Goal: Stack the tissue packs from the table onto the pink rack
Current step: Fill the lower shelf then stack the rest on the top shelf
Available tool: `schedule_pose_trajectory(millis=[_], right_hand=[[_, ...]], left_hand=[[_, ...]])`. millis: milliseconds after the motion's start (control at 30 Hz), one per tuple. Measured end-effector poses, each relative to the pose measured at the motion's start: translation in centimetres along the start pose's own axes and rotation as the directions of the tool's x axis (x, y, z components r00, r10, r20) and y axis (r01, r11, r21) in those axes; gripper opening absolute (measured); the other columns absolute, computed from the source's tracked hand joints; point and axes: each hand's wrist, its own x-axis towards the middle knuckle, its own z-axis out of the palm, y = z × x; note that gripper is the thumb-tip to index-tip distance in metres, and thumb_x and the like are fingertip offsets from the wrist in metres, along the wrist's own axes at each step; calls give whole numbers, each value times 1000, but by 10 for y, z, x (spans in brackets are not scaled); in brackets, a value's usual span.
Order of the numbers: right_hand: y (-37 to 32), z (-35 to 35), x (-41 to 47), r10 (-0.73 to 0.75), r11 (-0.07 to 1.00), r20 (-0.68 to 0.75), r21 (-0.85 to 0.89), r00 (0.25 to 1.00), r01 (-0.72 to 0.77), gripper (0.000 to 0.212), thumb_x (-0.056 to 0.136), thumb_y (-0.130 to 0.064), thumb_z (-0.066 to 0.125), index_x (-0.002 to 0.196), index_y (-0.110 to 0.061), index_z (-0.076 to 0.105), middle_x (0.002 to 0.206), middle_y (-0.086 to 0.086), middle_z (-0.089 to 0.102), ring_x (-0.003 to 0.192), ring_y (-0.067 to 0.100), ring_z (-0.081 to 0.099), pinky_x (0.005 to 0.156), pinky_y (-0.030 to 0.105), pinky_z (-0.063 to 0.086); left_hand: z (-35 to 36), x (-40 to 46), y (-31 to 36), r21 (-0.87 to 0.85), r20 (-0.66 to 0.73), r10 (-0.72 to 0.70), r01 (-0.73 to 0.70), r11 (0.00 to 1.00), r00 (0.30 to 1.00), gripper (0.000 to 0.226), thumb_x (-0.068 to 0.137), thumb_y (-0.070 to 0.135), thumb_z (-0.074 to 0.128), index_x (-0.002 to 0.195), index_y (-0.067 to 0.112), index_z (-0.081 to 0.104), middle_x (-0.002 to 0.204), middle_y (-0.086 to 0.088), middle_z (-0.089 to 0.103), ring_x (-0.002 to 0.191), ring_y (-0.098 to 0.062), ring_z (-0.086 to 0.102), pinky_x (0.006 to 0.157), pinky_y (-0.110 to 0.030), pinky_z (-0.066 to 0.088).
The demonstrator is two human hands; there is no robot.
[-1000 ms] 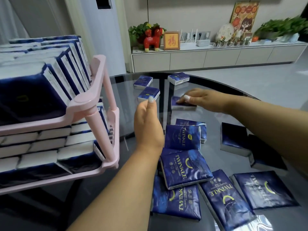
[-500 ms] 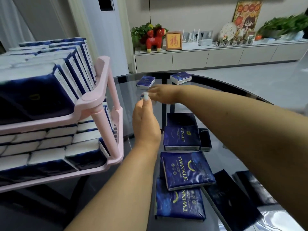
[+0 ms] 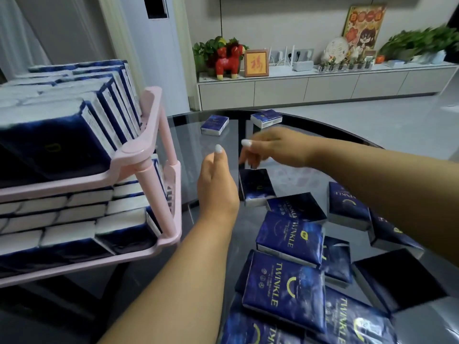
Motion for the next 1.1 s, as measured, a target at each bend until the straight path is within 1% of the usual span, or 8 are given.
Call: schedule_pose_trajectory(millis=[100, 233, 433, 600, 733, 867, 1000, 1100], right_hand=[[5, 2, 49, 29, 996, -191, -81, 981, -45, 18, 95, -30, 53, 107, -18, 61, 93, -7, 60, 88, 14, 57, 76, 23, 42], [11, 9, 111, 88, 960, -208, -242, 974, -138, 53, 89, -27, 60, 138, -19, 42, 141, 2, 43, 122, 22, 47, 88, 26, 35], [18, 29, 162, 188, 765, -108, -607, 976, -215, 74, 91, -58, 43, 150, -34, 5, 159, 0, 8, 142, 35, 12, 113, 53, 20], [18, 22, 149, 68, 732, -149, -665, 987, -150, 70, 89, -59, 45, 148, -28, 24, 152, 3, 26, 138, 29, 23, 107, 48, 29], [7, 11, 120, 25, 717, -91, -693, 996, -81, 48, 92, -52, 44, 122, -19, 60, 120, 5, 53, 118, 25, 45, 95, 40, 40], [5, -5, 89, 63, 969, -92, -232, 994, -83, 28, 93, -26, 52, 87, -8, 72, 84, 2, 65, 76, 14, 57, 69, 21, 47], [45, -33, 101, 58, 912, -439, -343, 897, -227, 28, 90, -27, 53, 113, -14, 64, 115, 11, 61, 106, 28, 55, 87, 34, 45], [80, -43, 117, 268, 755, -361, -497, 893, -428, 52, 91, -46, 50, 130, -13, 48, 135, 14, 47, 124, 33, 41, 101, 40, 32]], left_hand=[[0, 1, -1, -35, -13, -14, 13, 999, 1000, 29, 102, 46, 33, 82, 36, 52, 91, 15, 57, 98, -13, 57, 85, -27, 39], [1, 1, -3, -40, -32, -16, 15, 999, 999, 28, 102, 44, 34, 83, 36, 52, 93, 14, 59, 100, -13, 58, 85, -27, 40], [2, 3, -6, -63, -37, -13, 11, 998, 999, 39, 102, 46, 33, 116, 21, 59, 116, 0, 63, 109, -15, 59, 89, -28, 43], [1, 6, -6, -71, -68, -4, 0, 997, 998, 28, 102, 42, 35, 95, 27, 58, 99, 4, 63, 97, -13, 60, 81, -26, 43], [0, 5, -5, -71, -126, 28, -37, 997, 992, 29, 102, 38, 37, 85, 25, 57, 85, 5, 60, 81, -11, 57, 74, -25, 42], [-1, 1, -3, -28, -143, 59, -64, 998, 988, 29, 103, 37, 36, 81, 29, 54, 84, 13, 56, 77, 0, 52, 67, -18, 37], [2, -2, -3, -6, -120, 77, -78, 997, 990, 29, 102, 36, 38, 79, 29, 52, 80, 14, 54, 72, 3, 51, 62, -13, 37], [2, -3, -2, -1, -65, 77, -77, 997, 995, 28, 102, 36, 38, 79, 31, 52, 78, 17, 54, 65, 14, 53, 54, -2, 38]])
